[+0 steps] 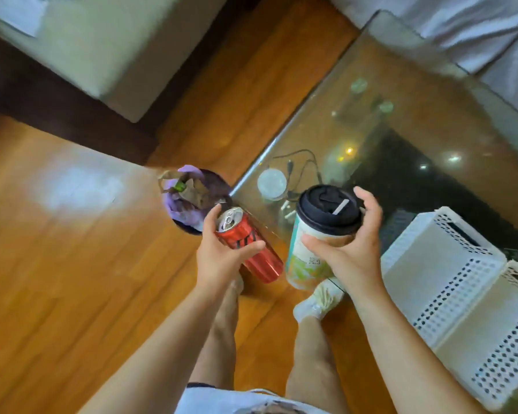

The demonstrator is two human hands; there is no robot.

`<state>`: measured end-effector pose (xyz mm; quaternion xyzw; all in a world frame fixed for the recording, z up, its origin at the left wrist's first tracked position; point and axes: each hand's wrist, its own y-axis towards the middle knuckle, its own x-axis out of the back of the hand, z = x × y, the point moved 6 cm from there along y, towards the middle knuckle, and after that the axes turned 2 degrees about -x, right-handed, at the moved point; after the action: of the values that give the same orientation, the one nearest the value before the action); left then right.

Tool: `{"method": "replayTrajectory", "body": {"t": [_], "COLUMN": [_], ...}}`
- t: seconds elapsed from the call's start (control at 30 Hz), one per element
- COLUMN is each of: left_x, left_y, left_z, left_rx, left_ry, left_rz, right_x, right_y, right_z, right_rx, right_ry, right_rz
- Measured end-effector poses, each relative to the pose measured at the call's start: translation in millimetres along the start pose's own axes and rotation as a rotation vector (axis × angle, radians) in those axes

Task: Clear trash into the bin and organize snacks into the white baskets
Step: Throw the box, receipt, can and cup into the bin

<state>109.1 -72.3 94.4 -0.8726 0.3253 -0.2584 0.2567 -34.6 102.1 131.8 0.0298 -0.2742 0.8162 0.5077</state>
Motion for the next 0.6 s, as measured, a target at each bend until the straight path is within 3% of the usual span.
{"method": "replayTrajectory", "body": {"t": [0.17, 0.3, 0.6], "left_x": [111, 164, 164], "left_y": [44, 82, 166], "left_z": [26, 47, 111], "left_rx": [0.094, 0.139, 0.122], "left_ry": [0.018, -0.007, 0.081], "left_rz": [-0.141, -0.190, -0.284], "right_x": [-113, -185, -302], "right_y": [13, 32, 98], "right_z": [38, 51, 3], "right_rx": [0.006, 0.054, 0.208], "right_ry": [-0.079, -0.185, -0.533], "right_rz": [0.155, 0.209, 0.289]}}
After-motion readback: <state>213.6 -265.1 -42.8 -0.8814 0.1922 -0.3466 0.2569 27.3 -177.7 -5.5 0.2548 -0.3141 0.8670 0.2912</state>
